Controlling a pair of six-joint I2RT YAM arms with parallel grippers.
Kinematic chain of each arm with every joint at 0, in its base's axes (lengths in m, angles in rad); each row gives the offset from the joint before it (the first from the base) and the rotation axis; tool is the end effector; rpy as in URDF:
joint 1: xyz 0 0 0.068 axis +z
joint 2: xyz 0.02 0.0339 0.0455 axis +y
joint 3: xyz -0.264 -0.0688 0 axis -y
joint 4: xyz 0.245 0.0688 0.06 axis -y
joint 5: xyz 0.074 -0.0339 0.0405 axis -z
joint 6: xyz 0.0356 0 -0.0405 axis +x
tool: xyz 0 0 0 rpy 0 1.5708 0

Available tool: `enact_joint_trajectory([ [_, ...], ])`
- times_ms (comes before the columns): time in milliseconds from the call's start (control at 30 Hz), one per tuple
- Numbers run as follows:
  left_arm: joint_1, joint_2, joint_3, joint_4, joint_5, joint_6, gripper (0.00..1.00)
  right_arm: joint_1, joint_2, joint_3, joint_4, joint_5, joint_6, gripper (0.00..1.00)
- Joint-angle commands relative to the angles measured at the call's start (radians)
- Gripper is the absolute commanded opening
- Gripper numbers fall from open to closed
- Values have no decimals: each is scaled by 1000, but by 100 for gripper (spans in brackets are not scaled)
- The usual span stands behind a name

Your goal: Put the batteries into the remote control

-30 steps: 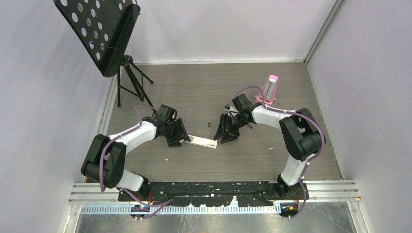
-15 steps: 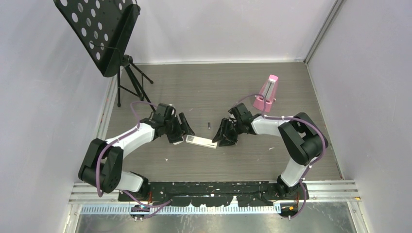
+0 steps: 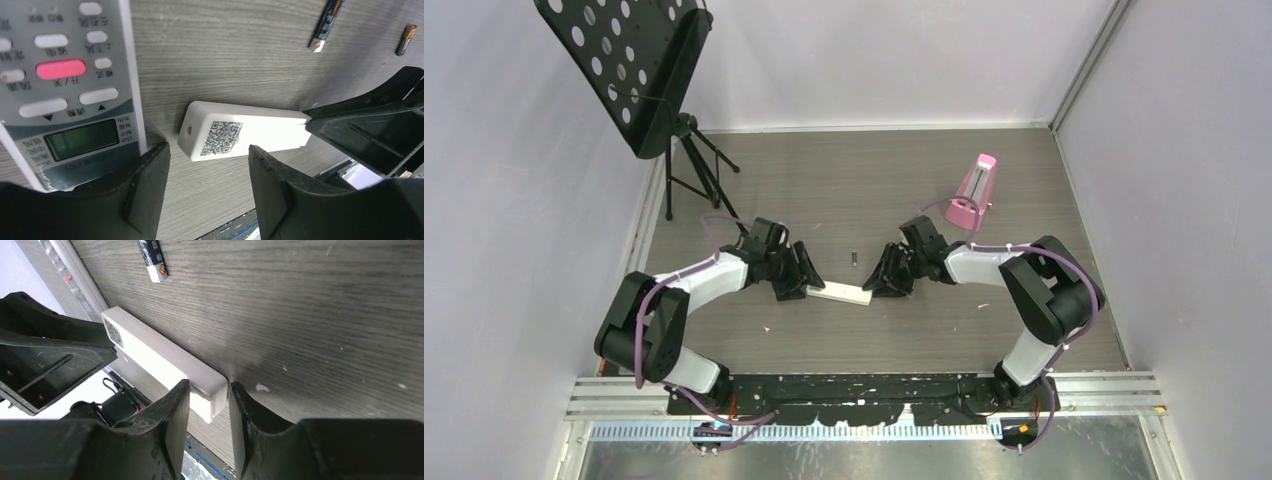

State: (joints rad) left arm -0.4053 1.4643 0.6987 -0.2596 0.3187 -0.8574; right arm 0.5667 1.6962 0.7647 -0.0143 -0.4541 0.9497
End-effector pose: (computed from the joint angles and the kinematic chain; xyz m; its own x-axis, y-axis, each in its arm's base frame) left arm 0.2401 -0.1152 0.1573 -0.9102 -0.3908 -0.1371 -0.2512 0.7840 -0.5677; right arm 0.2526 0.1793 0.1287 -0.9666 0.2512 -0.0512 0.1497 0.7151 0.6828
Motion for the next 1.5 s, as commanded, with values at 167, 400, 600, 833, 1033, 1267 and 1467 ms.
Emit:
enact_joint_trajectory([
  [167,5,-24,-48,31,30,0,59,13,-93,-68,97,8,-4,48],
  [400,5,-23,-70,40,46,3,49,37,-75,-67,97,17,-30,47],
  [600,5,-24,-76,49,59,4,45,47,-43,-49,96,60,-29,41],
  [833,5,-26,-80,54,75,11,43,48,-49,-114,138,101,-38,22],
  [1033,5,-28,-84,62,80,11,42,48,-39,-133,166,86,-33,20],
  [1267,5,3,-85,81,100,17,41,75,24,-67,90,93,-63,22],
  [1467,5,36,-102,115,134,18,40,161,105,55,-83,189,-105,26],
])
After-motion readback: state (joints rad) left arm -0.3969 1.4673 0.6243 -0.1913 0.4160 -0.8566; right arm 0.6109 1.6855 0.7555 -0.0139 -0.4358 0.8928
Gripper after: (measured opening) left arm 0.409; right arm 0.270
